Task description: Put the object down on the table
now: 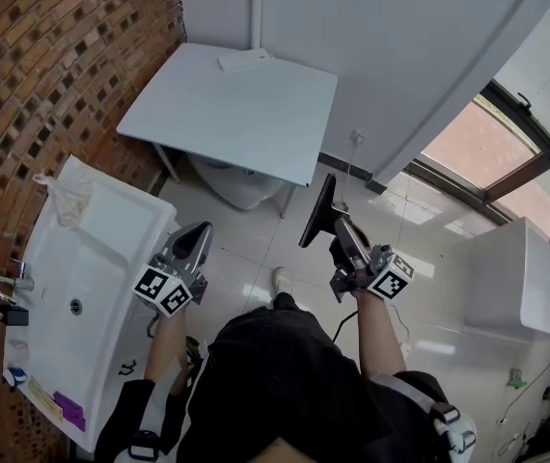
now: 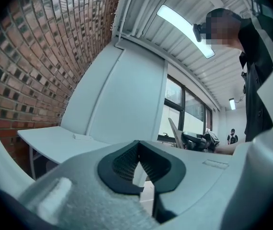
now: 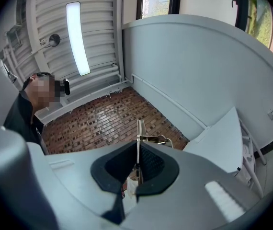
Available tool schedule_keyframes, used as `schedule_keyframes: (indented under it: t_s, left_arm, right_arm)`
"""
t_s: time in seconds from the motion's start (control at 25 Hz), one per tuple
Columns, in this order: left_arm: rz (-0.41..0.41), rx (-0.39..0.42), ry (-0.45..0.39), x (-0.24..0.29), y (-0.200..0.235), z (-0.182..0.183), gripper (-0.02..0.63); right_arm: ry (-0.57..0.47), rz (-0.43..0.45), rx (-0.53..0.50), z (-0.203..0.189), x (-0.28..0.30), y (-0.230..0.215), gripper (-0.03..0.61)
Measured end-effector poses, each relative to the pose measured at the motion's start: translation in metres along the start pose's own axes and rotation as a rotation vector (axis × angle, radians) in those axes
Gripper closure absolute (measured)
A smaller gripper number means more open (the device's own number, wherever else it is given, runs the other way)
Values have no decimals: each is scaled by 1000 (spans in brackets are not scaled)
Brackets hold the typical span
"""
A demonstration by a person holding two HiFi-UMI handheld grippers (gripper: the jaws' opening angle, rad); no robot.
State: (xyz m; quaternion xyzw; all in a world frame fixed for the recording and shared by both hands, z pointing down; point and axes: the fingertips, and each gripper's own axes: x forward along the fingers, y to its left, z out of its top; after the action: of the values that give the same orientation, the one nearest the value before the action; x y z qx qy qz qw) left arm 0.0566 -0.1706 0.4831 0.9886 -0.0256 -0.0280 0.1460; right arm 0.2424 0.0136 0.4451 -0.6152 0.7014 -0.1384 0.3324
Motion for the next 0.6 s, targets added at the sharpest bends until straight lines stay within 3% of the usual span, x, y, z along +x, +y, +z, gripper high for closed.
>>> schedule_keyframes:
  t_s: [0.6]
  left_arm:
    - [42, 47, -33, 89, 45, 23, 614]
  right_arm:
    - [3, 54, 5, 50, 67, -91, 571]
